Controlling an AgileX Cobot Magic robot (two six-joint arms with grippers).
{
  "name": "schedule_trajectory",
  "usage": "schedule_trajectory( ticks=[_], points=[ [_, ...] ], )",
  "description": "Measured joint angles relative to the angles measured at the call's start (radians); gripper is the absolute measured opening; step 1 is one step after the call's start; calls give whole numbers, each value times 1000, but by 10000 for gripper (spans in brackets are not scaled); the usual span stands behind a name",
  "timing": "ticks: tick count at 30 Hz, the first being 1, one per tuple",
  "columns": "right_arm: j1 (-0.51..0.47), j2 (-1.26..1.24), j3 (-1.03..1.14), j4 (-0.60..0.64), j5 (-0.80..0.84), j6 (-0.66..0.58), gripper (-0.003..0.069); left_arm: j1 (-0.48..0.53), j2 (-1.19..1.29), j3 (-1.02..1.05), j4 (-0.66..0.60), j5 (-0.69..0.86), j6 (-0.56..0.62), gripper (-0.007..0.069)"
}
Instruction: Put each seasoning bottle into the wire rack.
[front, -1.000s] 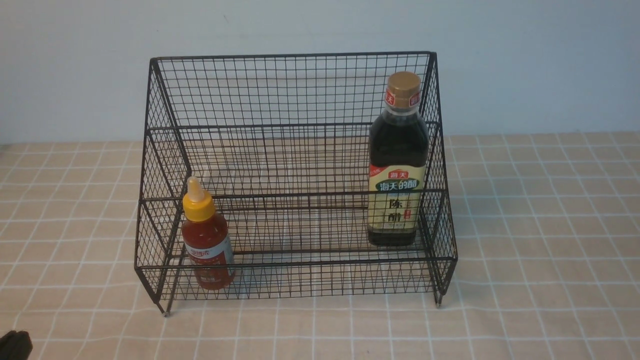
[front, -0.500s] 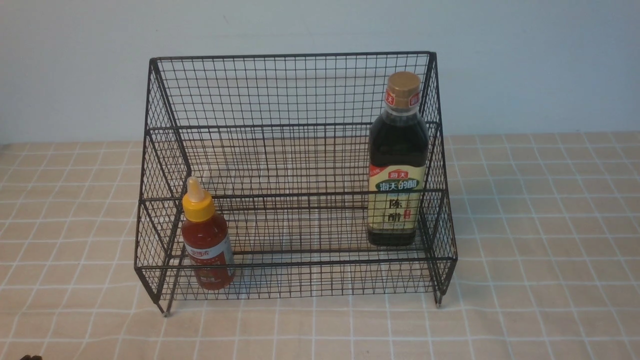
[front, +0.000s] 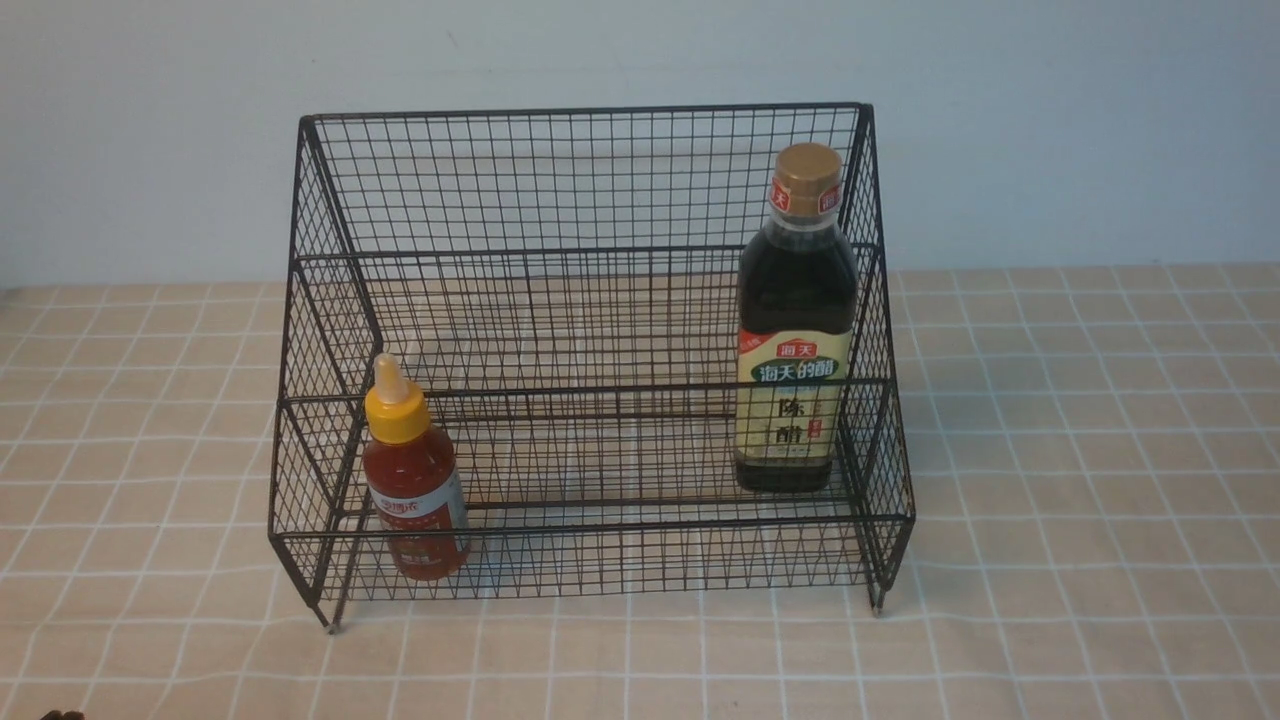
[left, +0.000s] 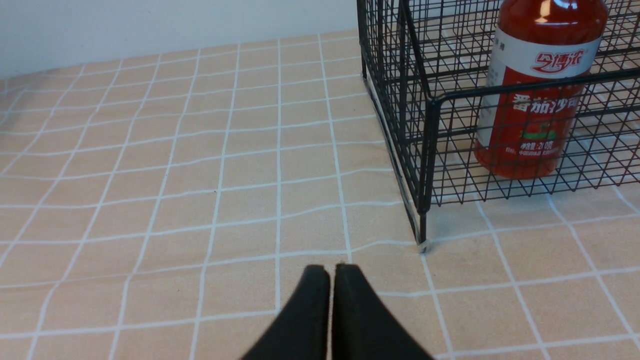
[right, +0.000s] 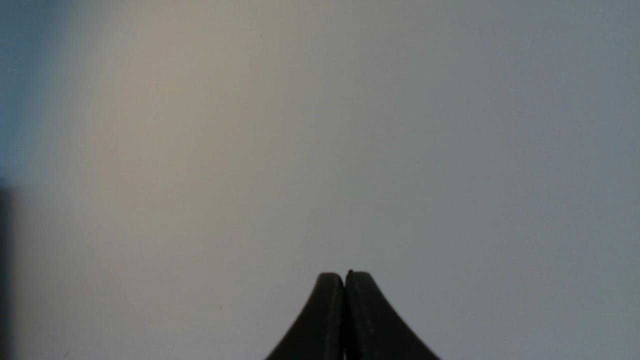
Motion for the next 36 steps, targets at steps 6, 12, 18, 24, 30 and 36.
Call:
schedule_trajectory(
  ticks=[6,12,18,24,30,36],
  points=[
    [0,0,0,0,0,15,-13,0,0,0,0,0,0,-7],
    [0,0,2,41,-1,-26,-13,1,0,0,0,1,0,-7],
    [0,0,63,381,-10,-409,-13,1,0,0,0,1,0,-7],
    [0,0,157,708,-15,-779,-13,1,0,0,0,1,0,-7],
    [-52,0,294,752,-15,-858,-13,1,0,0,0,2,0,-7],
    [-290,0,486,728,18,-860,-13,1,0,0,0,2,0,-7]
  ],
)
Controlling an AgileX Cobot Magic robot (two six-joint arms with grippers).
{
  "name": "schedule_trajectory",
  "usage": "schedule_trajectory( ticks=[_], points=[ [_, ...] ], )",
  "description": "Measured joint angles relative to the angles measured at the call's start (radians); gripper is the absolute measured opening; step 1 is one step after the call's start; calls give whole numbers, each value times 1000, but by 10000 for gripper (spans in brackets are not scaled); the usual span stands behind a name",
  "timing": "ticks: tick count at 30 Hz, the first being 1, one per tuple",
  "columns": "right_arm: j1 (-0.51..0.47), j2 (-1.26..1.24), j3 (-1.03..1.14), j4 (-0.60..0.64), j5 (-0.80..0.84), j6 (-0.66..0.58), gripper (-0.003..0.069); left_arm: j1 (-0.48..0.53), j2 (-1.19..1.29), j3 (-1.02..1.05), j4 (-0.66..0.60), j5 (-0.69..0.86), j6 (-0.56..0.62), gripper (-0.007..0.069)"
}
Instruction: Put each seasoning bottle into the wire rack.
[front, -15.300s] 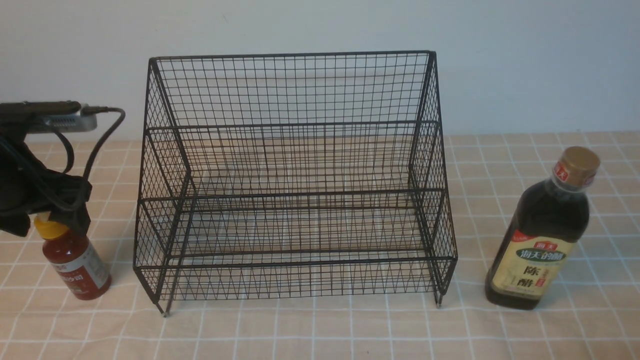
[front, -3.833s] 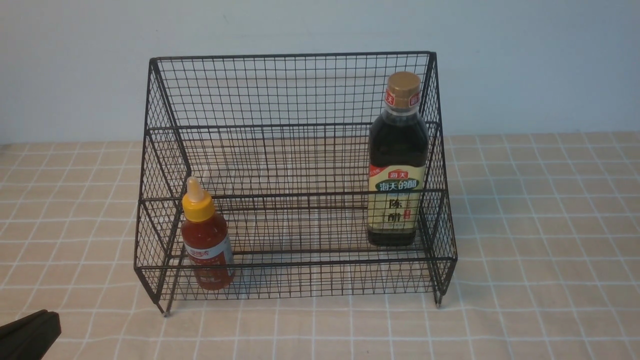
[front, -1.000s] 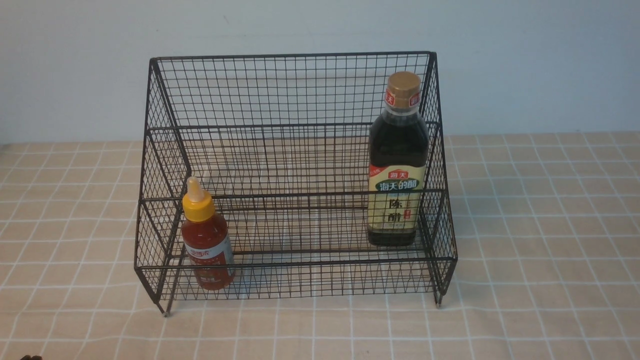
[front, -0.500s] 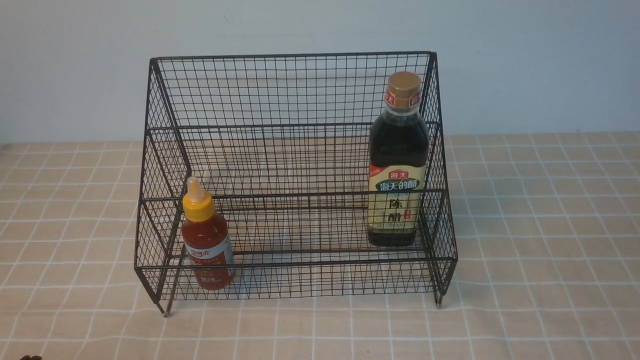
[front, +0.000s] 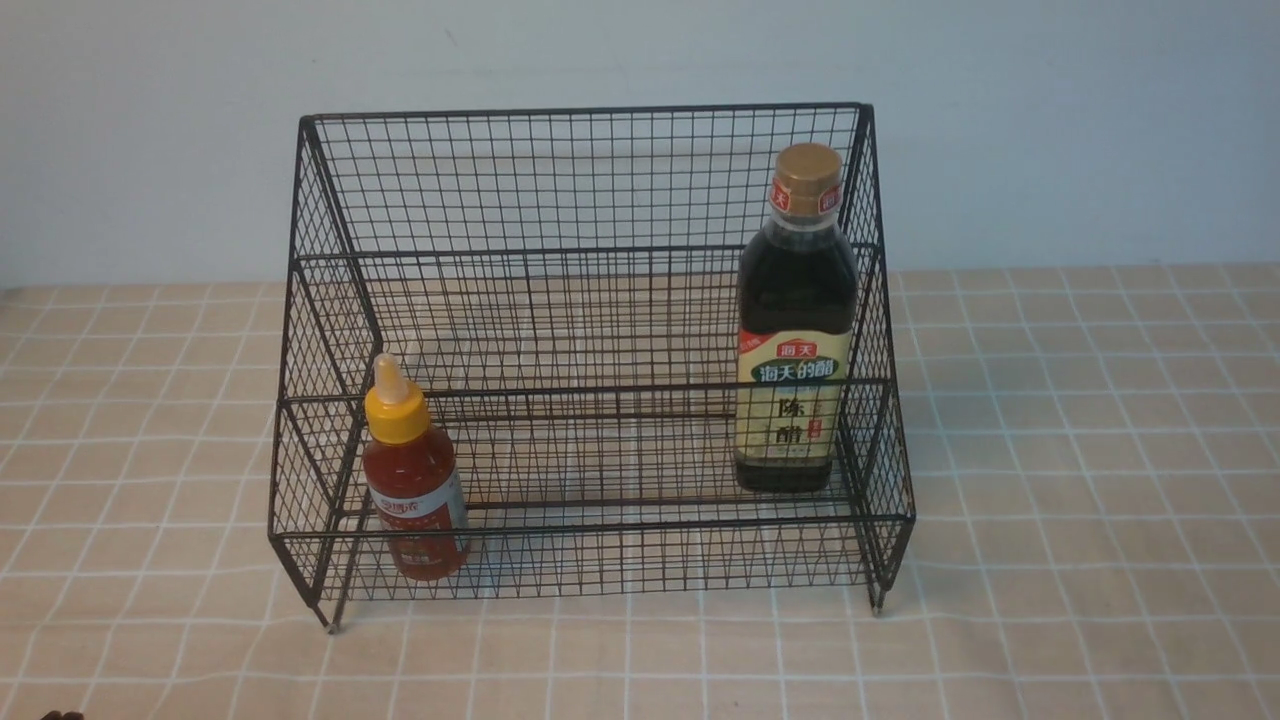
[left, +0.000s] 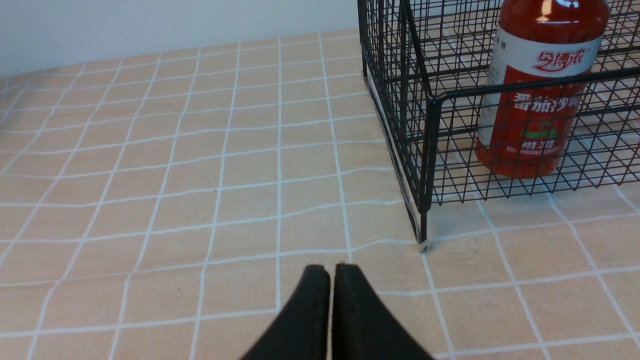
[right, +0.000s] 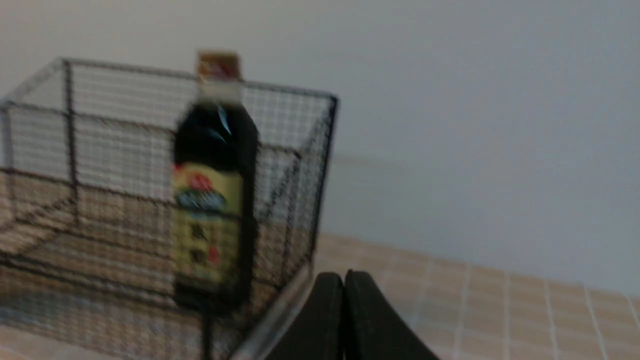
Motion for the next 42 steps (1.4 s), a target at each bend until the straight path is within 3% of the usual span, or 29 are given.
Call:
schedule_trajectory(
  ticks=[4,8,42],
  points=[
    [-133,2,102,-3,22,5,-13,0,0,0,0,1,0,-7],
    [-205,3,109,-3,56,27,-13,0,0,0,0,1,0,-7],
    [-210,3,108,-3,59,31,-13,0,0,0,0,1,0,-7]
  ],
)
